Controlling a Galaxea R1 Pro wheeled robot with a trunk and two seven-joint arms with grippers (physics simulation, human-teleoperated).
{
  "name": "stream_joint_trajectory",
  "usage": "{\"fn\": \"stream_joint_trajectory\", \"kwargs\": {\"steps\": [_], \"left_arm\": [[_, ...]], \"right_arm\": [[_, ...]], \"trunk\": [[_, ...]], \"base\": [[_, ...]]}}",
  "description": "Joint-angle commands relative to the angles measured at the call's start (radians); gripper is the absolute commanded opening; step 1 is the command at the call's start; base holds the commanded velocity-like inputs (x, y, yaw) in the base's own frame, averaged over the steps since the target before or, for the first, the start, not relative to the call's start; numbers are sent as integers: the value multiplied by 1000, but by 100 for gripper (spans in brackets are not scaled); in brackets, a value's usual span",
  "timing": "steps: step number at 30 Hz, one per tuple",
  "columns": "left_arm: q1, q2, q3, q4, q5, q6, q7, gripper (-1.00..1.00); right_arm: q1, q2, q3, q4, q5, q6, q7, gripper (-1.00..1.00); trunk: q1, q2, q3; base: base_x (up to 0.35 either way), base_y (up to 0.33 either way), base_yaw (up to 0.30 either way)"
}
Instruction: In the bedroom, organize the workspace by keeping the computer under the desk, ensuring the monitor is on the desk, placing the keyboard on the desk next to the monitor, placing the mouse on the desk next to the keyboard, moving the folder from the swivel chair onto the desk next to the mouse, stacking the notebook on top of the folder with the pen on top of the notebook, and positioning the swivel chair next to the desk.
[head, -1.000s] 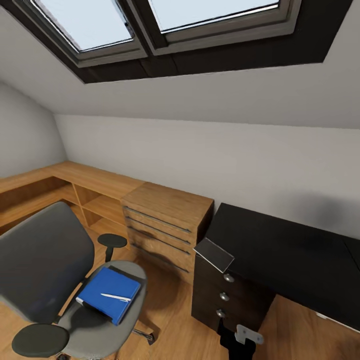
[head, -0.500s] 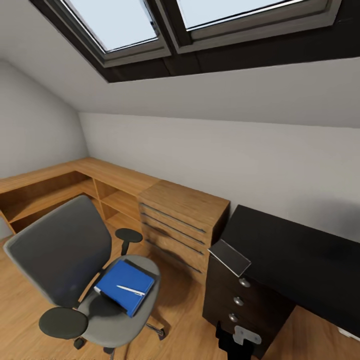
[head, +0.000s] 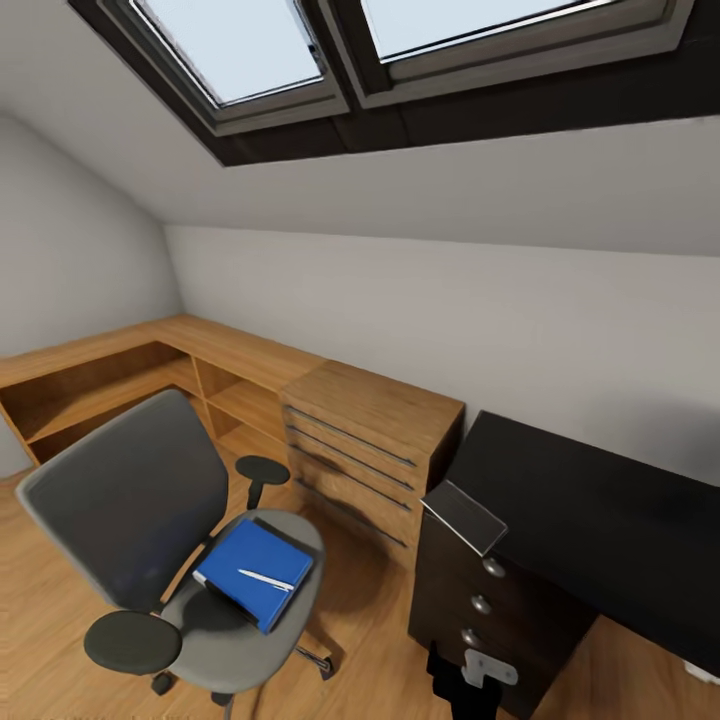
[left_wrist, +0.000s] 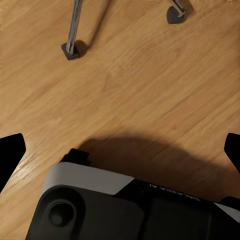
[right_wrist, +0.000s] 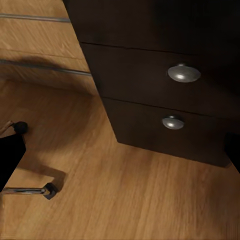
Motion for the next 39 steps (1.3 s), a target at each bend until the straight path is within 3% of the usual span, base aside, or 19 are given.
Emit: {"fn": "stream_joint_trajectory", "kwargs": {"steps": [1,20,24,26,27,33,39], "left_arm": [[0,1,-7,-2,8,4,9,100],[0,0,-2,1,12,5,11,100],[0,8,3,4,13,5,15,100],[0,21,3,48,12,0,17,100],[0,40,4,155,9,-54,16,100],[0,107,8,258,16,-181,8,100],[0,112,5,283,14,-263,8,100]], "right_arm": [[-1,0,2,2,0,-4,-4,100],[-1,1,3,3,6,0,-4,100],[-1,0,3,3,6,0,-4,100],[-1,0,3,3,7,0,-4,100],[-1,-1,3,3,6,-1,-4,100],[-1,-2,2,3,3,0,-4,100],[-1,-3,2,3,5,-1,-3,100]], "trunk": [[0,-1,0],[0,-1,14],[0,-1,14],[0,-1,14],[0,-1,14],[0,-1,14],[0,-1,12]], "base": [[0,0,188],[0,0,237],[0,0,275],[0,0,277],[0,0,278],[0,0,278],[0,0,229]]}}
